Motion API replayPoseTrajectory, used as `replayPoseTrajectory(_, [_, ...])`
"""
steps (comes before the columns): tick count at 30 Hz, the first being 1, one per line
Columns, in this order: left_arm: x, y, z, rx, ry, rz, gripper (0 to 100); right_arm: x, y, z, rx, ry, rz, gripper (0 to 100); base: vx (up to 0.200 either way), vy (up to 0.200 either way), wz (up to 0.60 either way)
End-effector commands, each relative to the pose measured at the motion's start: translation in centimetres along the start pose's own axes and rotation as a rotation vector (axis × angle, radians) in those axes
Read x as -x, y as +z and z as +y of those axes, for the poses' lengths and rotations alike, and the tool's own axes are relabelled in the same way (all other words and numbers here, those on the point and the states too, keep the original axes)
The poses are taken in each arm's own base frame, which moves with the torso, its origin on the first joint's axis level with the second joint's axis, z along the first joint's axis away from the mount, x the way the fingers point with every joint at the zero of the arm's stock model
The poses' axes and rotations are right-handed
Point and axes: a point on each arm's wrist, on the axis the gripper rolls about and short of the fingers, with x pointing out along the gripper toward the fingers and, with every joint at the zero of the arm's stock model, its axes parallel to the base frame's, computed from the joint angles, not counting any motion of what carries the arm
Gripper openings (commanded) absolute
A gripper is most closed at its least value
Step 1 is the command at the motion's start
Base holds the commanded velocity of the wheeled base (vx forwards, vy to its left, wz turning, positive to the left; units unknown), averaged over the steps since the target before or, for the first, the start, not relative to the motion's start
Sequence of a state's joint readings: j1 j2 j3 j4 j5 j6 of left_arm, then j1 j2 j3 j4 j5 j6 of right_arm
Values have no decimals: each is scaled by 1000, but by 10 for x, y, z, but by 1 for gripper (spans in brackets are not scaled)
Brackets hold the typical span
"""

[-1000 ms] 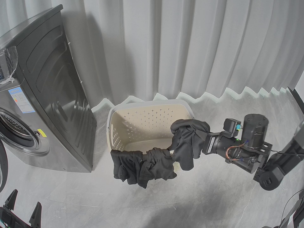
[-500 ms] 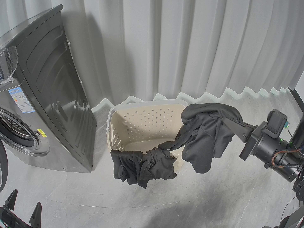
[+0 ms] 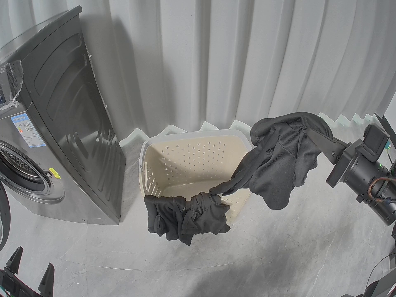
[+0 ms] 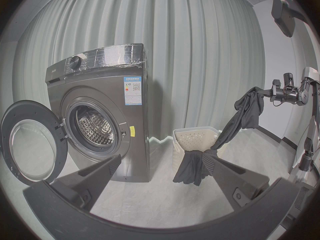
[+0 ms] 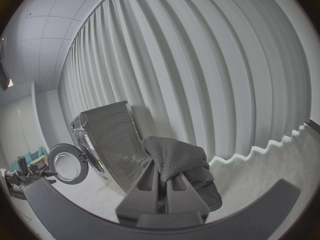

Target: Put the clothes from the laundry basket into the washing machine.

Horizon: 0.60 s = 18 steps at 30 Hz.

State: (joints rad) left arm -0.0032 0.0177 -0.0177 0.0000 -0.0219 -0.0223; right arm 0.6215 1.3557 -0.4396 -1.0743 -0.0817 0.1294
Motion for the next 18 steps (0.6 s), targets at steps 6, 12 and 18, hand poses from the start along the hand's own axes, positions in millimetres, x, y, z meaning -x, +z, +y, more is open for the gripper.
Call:
replayPoseTrajectory(6, [0,-5,0,4,0,-3,100,11,-9,-6,32,-62,40,0,-167,0,0])
replayPoseTrajectory(12, [0,-5,0,5,0,-3,100,26,-17,-13,45,-94,72,0,0,0,0])
replayPoseTrajectory(18, [0,-5,0,4,1,-2,100,30,-20,-13,43,-86,82,0,0,133,0])
